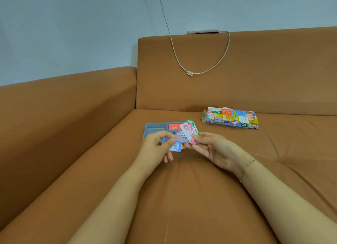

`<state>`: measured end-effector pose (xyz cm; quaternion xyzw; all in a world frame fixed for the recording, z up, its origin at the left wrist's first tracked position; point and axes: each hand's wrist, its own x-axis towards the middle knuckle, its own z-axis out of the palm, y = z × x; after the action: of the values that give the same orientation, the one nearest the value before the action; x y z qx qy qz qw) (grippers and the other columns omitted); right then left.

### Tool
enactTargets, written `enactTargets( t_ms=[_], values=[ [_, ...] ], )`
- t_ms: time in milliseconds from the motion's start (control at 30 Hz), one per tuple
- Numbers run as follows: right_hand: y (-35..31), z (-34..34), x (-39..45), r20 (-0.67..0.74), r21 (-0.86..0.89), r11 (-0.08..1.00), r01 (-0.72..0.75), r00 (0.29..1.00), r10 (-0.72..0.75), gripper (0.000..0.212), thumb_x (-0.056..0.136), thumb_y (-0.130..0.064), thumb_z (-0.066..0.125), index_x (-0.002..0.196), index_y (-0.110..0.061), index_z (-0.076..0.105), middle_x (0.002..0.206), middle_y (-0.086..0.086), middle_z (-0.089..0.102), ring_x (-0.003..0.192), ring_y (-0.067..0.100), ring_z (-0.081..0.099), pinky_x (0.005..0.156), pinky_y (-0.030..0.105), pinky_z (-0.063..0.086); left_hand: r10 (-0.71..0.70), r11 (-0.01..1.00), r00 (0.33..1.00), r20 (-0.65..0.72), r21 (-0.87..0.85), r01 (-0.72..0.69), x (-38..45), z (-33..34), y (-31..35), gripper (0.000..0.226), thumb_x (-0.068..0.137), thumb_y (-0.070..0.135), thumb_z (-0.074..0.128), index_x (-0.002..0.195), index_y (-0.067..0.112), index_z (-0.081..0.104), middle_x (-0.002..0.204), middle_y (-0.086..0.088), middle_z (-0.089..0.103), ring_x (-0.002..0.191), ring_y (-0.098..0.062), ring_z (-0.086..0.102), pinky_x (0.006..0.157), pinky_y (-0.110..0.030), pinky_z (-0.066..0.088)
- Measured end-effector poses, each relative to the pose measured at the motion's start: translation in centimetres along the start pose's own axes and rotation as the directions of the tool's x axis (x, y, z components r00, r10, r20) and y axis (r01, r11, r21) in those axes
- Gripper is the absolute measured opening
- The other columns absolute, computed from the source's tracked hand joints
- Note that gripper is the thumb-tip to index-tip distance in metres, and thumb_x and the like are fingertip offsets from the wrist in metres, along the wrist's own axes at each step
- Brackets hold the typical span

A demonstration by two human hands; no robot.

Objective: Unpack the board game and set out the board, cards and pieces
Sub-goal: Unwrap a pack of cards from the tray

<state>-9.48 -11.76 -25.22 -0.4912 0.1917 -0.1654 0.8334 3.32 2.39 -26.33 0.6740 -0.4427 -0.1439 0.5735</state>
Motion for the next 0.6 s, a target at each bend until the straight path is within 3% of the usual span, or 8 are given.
enactTargets(
  t_ms=[167,267,433,600],
  values=[
    [0.3,0.0,0.1,-0.040,-0.104,0.981,0.161,0.985,-0.166,0.014,0.086,-0.001,0.062,0.099,0.002,0.061,0.099,0.020,0.071,0.085,0.028,0.072,0.065,0.017,0.057,-0.088,0.992,0.995,0.055,-0.089,0.093,0.0,0.3,0.1,0.021,0.096,0.017,0.053,0.109,0.003,0.062,0.073,-0.004,0.061,0.041,-0.004,0.054,0.048,-0.012,0.043],
    [0.8,0.3,0.1,-0.020,-0.227,0.940,0.254,0.964,-0.265,0.010,0.086,-0.001,0.063,0.095,0.000,0.060,0.095,0.019,0.071,0.085,0.027,0.072,0.070,0.020,0.058,-0.175,0.959,0.981,0.085,-0.209,0.190,0.1,0.5,0.0,0.027,0.101,0.020,0.043,0.111,0.002,0.062,0.092,-0.010,0.066,0.050,-0.005,0.060,0.050,-0.014,0.047],
    [1.5,0.8,0.3,-0.006,-0.372,0.882,0.291,0.949,-0.315,0.008,0.085,0.001,0.064,0.086,-0.004,0.059,0.086,0.016,0.069,0.072,0.014,0.070,0.062,0.018,0.057,-0.304,0.871,0.945,0.119,-0.366,0.326,0.2,0.7,0.5,0.035,0.102,0.029,0.037,0.096,0.008,0.064,0.083,-0.005,0.068,0.050,-0.007,0.062,0.051,-0.015,0.051],
    [1.4,0.5,0.4,-0.034,-0.384,0.888,0.254,0.957,-0.288,0.010,0.084,0.001,0.065,0.091,-0.002,0.059,0.085,0.016,0.067,0.069,0.014,0.068,0.062,0.019,0.058,-0.335,0.846,0.936,0.106,-0.405,0.348,0.3,0.4,0.2,0.019,0.099,0.007,0.045,0.092,0.008,0.063,0.087,-0.006,0.065,0.054,-0.004,0.064,0.055,-0.012,0.051]
  ],
)
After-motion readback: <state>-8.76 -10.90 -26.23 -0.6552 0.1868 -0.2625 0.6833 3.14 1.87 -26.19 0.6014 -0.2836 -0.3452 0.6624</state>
